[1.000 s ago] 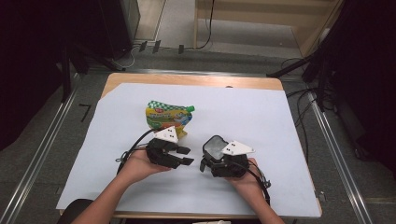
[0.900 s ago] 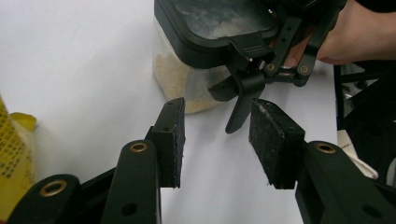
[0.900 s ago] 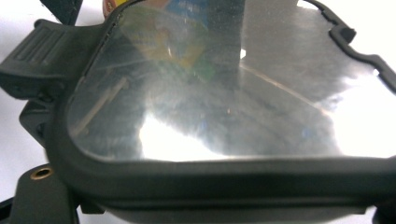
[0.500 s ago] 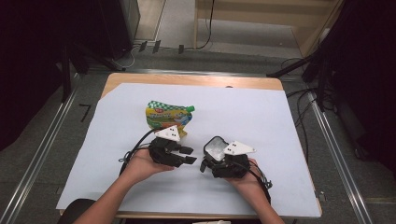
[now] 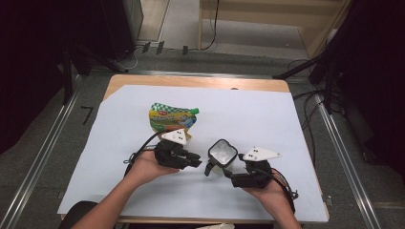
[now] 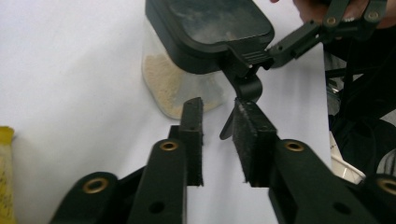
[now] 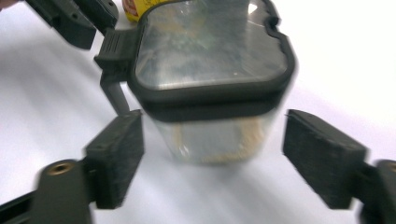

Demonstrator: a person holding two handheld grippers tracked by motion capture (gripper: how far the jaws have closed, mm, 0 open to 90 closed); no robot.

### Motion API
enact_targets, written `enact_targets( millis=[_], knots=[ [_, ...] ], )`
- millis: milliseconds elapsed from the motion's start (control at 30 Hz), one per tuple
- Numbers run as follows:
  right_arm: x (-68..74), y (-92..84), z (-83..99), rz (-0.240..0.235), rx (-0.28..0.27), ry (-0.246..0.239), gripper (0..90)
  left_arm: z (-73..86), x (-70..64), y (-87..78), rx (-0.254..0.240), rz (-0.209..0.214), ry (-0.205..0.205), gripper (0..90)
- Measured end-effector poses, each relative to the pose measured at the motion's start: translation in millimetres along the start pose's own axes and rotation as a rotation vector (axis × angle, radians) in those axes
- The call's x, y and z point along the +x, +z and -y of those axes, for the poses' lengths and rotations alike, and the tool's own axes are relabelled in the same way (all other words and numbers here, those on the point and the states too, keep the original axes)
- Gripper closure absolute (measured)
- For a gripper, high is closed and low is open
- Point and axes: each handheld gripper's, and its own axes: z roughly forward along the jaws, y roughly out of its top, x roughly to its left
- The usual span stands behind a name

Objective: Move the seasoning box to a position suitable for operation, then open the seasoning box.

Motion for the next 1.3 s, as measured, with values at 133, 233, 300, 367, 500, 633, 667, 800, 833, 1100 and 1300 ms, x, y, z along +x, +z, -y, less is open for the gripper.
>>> enact_targets(
  millis=[133,233,300,367,500,633,667,800,833,1100,1300],
  knots=[
    [-2.7,-13.5,0.1,0.014,0.010,-0.013,44.4,-5.2,-2.9,-0.7,-0.035,0.001,-0.003,86.4],
    [-4.5,-19.4,-2.2,0.021,0.001,-0.015,55.2,-5.4,-3.3,2.6,-0.017,0.006,-0.002,87.7],
    [-7.3,-24.9,-4.5,0.015,-0.035,-0.007,71.7,-5.1,-3.1,7.2,-0.001,0.008,-0.007,87.6],
    [-7.8,-24.5,-4.7,0.024,-0.027,0.002,82.1,-5.5,-2.5,7.9,-0.006,0.012,-0.007,87.6],
    [-10.3,-19.1,-1.8,0.025,-0.004,0.047,90.0,-6.5,-2.0,11.0,-0.002,0.006,-0.011,87.3],
    [-14.8,-14.2,-2.4,0.013,0.004,0.094,90.0,-7.6,-3.2,16.2,0.004,0.009,-0.018,87.3],
    [-15.4,-13.7,-2.9,0.012,0.003,0.096,90.0,-7.9,-4.0,18.9,0.009,0.001,-0.017,87.5],
    [-15.8,-12.6,-4.0,0.007,0.001,0.103,90.0,-7.8,-3.9,20.1,0.009,-0.003,-0.020,87.3],
    [-16.3,-12.5,-3.8,0.006,-0.001,0.103,90.0,-7.8,-3.9,20.1,0.009,-0.003,-0.020,87.3],
    [-16.7,-8.5,-4.0,0.017,0.001,0.112,90.0,-10.0,-14.9,28.0,0.015,-0.019,0.012,87.6],
    [-19.8,-4.2,-6.1,0.023,-0.004,0.112,90.0,-10.9,-18.1,31.8,0.003,0.007,0.012,87.6]
  ],
)
